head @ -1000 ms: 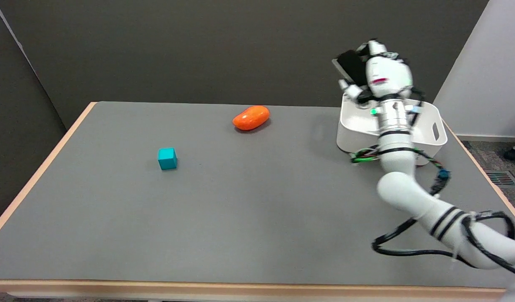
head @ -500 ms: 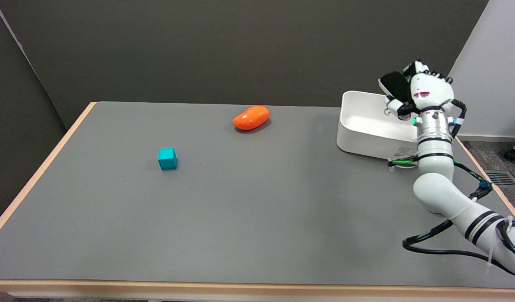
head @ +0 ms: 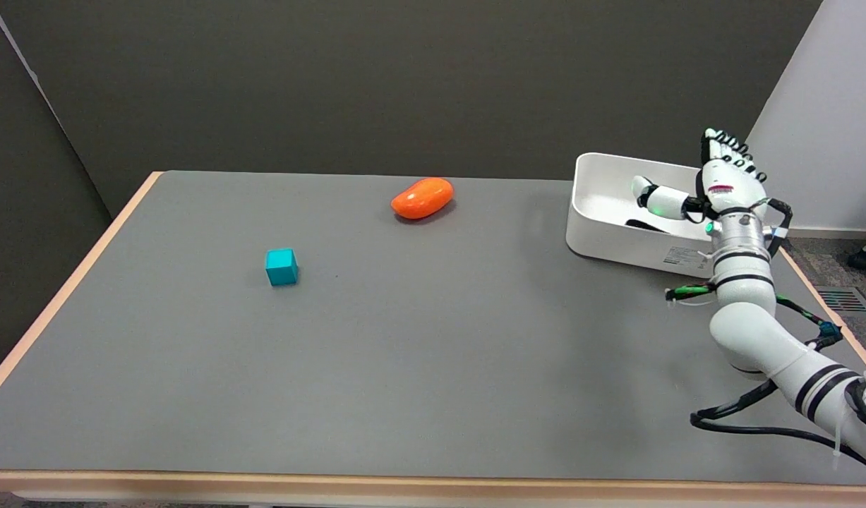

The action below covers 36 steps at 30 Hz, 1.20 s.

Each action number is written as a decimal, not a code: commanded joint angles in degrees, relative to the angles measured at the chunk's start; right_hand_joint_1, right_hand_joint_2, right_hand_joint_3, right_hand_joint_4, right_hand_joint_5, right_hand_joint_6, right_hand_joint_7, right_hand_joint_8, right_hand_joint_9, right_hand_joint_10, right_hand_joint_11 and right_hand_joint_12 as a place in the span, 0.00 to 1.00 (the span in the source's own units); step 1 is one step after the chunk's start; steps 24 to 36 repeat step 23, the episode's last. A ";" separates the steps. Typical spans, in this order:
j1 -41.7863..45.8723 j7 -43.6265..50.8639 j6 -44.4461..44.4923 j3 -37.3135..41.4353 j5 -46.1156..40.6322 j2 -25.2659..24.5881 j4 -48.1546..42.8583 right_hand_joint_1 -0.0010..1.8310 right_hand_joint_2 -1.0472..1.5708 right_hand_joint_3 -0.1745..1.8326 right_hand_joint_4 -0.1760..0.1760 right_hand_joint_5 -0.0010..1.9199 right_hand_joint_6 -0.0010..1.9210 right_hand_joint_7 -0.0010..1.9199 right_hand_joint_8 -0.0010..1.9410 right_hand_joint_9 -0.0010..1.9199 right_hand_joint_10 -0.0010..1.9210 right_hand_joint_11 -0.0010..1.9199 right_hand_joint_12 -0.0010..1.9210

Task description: Place the blackboard eraser into the white box.

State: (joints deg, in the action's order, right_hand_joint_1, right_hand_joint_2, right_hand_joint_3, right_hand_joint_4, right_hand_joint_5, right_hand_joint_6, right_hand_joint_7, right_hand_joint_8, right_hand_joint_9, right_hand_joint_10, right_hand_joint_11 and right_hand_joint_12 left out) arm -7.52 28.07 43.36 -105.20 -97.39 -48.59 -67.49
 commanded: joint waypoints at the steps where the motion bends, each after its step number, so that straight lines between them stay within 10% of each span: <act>1: 1.99 -24.70 4.31 -3.06 8.09 -0.12 0.25 0.22 0.62 0.39 0.30 0.00 0.00 0.00 0.00 0.00 0.00 0.00 0.50; 13: 5.73 -50.10 28.69 -4.72 18.72 1.80 -13.30 0.12 0.64 0.51 0.30 0.00 0.05 0.00 0.00 0.00 0.00 0.00 0.39; 19: 5.27 -67.44 26.22 -8.78 41.98 2.32 -19.31 0.11 0.65 0.50 0.37 0.01 0.14 0.01 0.09 0.00 0.17 0.00 0.43; 36: 5.27 -67.51 23.48 -11.69 49.99 -0.75 -21.20 0.12 0.63 0.55 0.35 0.03 0.12 0.04 0.10 0.01 0.25 0.00 0.47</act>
